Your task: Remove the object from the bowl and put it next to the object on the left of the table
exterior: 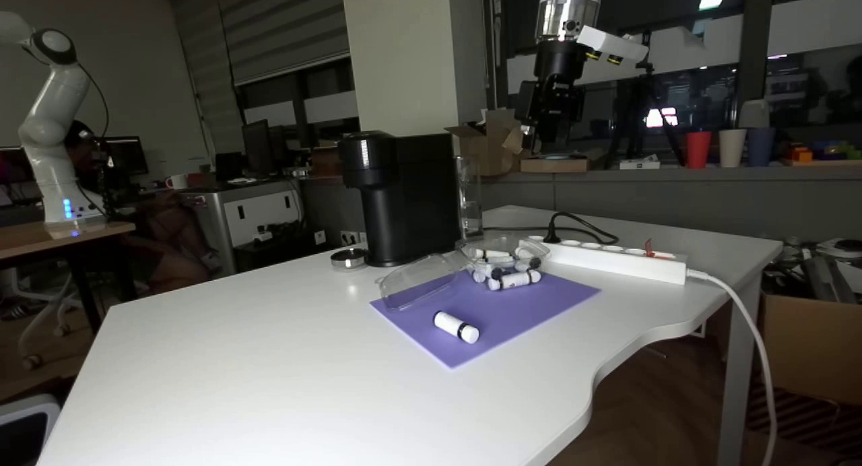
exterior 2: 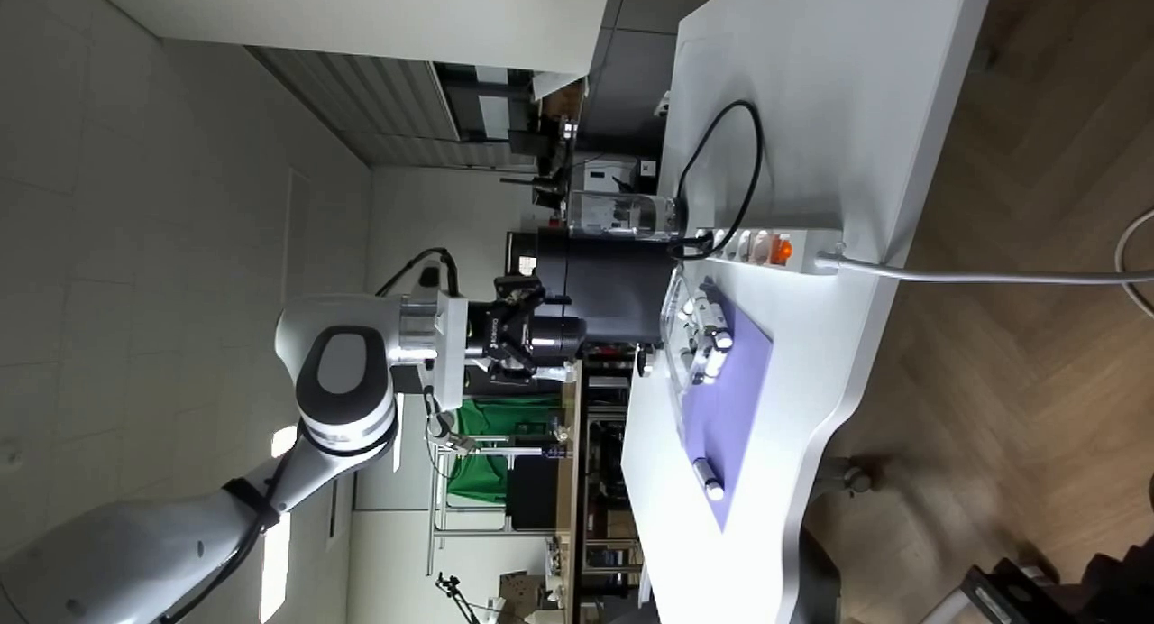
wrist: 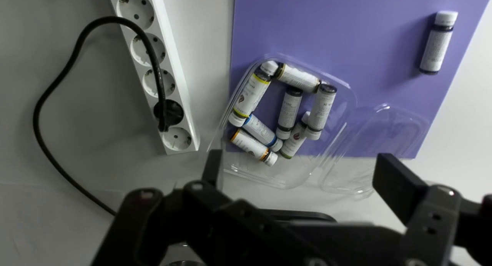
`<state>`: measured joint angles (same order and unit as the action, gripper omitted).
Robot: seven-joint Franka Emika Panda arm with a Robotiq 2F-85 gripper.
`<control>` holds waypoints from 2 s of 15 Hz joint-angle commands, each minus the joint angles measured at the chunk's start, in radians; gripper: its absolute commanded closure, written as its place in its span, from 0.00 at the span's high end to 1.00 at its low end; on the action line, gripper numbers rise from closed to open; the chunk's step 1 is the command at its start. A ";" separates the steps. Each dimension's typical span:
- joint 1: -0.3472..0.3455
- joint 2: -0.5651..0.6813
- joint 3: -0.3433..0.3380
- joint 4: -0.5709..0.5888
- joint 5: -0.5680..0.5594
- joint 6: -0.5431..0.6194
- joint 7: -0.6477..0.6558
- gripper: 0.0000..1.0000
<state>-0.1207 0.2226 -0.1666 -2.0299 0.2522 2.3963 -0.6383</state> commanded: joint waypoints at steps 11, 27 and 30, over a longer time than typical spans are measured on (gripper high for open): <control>-0.062 0.145 0.120 0.078 -0.004 0.082 0.027 1.00; -0.058 0.426 0.166 0.219 -0.144 0.276 0.254 1.00; -0.056 0.445 0.170 0.218 -0.169 0.279 0.272 1.00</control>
<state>-0.1769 0.6418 -0.0026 -1.8424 0.1225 2.6794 -0.4279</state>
